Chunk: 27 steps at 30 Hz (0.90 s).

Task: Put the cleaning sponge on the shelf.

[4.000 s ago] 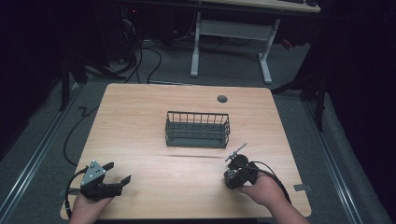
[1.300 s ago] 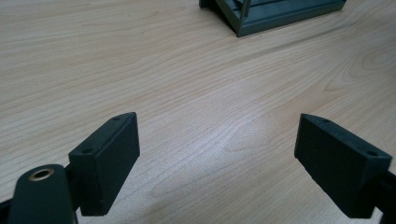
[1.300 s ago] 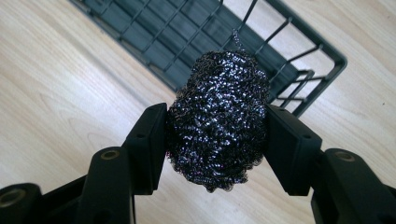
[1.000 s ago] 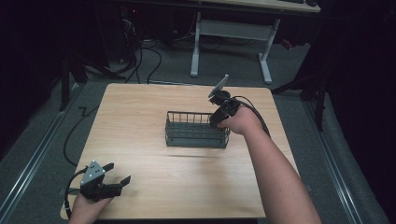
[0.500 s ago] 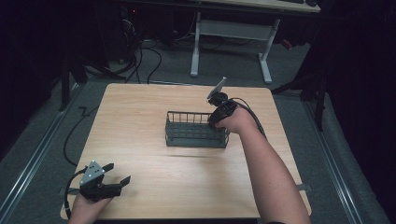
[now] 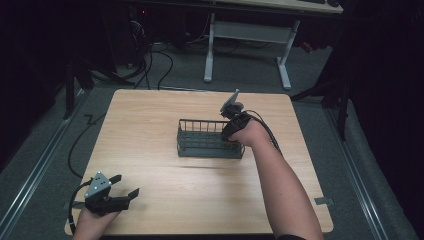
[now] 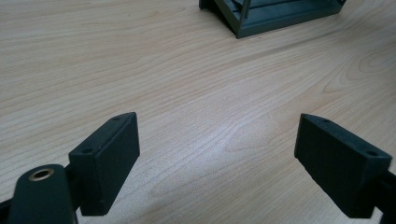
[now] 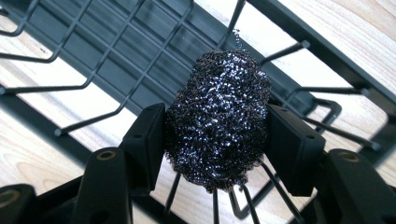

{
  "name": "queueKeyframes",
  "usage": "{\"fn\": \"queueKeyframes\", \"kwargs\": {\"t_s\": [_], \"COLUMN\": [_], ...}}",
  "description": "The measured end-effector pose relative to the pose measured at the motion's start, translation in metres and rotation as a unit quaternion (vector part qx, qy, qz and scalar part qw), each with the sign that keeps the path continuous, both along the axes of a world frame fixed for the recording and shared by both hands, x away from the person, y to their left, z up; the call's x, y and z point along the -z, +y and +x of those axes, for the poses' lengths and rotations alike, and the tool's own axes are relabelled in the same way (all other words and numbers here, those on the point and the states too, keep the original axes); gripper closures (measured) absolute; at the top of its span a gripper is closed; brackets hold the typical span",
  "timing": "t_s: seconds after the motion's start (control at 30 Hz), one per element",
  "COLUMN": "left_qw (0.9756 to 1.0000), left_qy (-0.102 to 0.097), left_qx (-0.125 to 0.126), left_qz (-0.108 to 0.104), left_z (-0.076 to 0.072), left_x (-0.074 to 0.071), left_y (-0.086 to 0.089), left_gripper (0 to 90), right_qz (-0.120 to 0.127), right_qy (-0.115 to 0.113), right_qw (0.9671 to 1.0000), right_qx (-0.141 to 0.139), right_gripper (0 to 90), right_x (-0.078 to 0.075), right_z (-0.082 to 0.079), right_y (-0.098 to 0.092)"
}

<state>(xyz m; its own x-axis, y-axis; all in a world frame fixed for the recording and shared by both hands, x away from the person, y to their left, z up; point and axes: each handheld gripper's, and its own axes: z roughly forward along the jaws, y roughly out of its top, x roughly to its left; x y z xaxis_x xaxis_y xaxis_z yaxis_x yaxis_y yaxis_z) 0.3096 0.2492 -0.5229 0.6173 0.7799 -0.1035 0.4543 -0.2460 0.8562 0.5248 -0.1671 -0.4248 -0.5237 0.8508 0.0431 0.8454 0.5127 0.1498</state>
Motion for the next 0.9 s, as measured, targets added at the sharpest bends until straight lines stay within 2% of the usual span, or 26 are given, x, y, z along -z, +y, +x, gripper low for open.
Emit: {"fn": "queueKeyframes", "kwargs": {"t_s": [0.07,0.2,0.33,0.37,0.67,0.83,0.9], "left_qw": [1.0,1.0,1.0,1.0,1.0,1.0,1.0], "left_qy": [0.0,0.0,0.001,0.001,0.001,0.002,0.002], "left_qx": [0.0,0.0,0.0,0.0,0.003,0.004,0.004], "left_qz": [0.0,0.001,0.001,0.001,0.002,0.004,0.004], "left_z": [0.0,0.0,0.0,0.0,0.0,0.0,0.0], "left_x": [0.0,0.0,0.0,0.0,0.0,0.0,0.0], "left_y": [0.0,0.0,0.0,0.0,-0.002,-0.002,-0.002], "left_gripper": [14.6,14.6,14.6,14.6,14.6,14.6,14.6], "right_qz": [0.006,0.009,0.017,0.018,0.026,0.027,0.028], "right_qy": [-0.001,-0.006,-0.015,-0.014,-0.036,-0.038,-0.039], "right_qw": [0.9999,0.9999,0.9997,0.9996,0.999,0.9988,0.9988], "right_qx": [0.009,0.004,0.011,0.017,0.009,0.011,0.002], "right_gripper": [40.2,33.5,28.7,28.4,29.4,29.9,31.2], "right_x": [0.0,0.0,-0.008,-0.011,-0.034,-0.043,-0.044], "right_z": [0.0,0.0,-0.002,-0.003,-0.011,-0.015,-0.016], "right_y": [0.001,0.0,-0.001,-0.001,-0.003,-0.001,-0.001]}}
